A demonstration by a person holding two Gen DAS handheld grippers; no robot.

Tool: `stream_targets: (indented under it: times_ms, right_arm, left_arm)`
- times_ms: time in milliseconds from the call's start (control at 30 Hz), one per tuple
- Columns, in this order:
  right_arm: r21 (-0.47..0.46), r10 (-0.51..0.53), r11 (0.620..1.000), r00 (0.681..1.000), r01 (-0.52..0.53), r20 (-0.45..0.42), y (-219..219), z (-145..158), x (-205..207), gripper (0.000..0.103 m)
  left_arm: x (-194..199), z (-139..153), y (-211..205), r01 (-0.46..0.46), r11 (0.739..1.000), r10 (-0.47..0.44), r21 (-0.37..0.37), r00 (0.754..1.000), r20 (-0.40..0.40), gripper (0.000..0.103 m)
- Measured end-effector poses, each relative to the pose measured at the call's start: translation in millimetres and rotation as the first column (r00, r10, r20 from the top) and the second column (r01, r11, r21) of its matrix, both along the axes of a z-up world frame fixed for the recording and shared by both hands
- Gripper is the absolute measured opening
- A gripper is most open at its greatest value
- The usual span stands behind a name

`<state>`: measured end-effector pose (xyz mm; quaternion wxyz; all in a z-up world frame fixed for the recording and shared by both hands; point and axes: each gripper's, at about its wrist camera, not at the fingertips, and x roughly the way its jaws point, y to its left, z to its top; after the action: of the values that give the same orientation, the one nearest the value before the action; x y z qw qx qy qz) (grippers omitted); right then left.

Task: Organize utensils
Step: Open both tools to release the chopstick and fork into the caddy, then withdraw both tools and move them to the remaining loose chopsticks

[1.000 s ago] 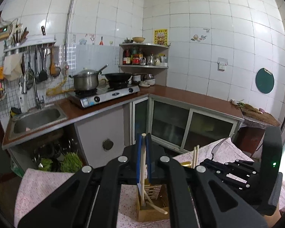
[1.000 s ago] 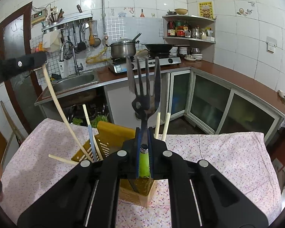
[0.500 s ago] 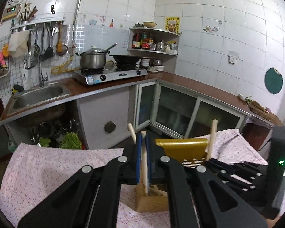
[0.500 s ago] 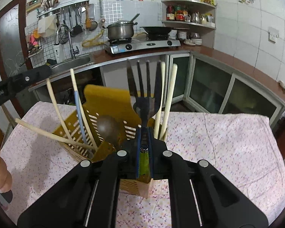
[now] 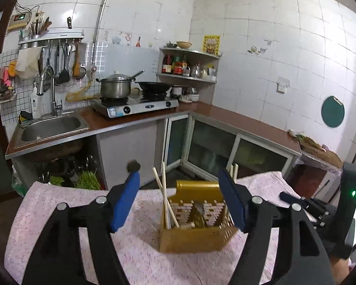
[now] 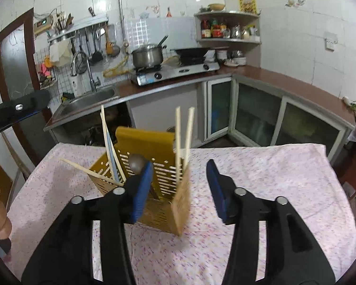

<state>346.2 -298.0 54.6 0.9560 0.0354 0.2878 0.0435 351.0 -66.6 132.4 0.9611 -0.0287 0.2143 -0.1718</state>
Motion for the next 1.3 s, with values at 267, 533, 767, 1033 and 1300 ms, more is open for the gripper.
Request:
stream_targets:
  times_ms: [267,533,767,1033,1300]
  right_arm:
    - [-0.011,-0.091,0.996,0.995,0.091,-0.051,-48,-9,-75,0.063]
    - [-0.014,-0.191,0.981,0.971,0.191,-0.143,-94,-54,-155,0.064]
    - [-0.055,-0.287,0.958,0.933,0.282,-0.216,-113,-94,-208,0.064]
    - [-0.076,-0.371,0.929,0.899,0.363,-0.233,-121,-120,-250,0.061]
    - [-0.087,-0.395,0.918,0.877,0.386,-0.275,-127,-139,-280,0.056]
  left_arm:
    - [-54,-25,7,0.01,1.0,-0.009,0.019,0.998,-0.064,0.089]
    - [-98,-79,-2,0.039,0.999,-0.033,0.031,0.982,-0.185,0.092]
    - [-123,-119,-23,0.065,0.997,-0.052,0.047,0.968,-0.246,0.093]
    - [-144,-151,-45,0.098,0.993,-0.076,0.069,0.959,-0.272,0.093]
    - [-157,-167,-51,0.104,0.991,-0.077,0.082,0.955,-0.285,0.093]
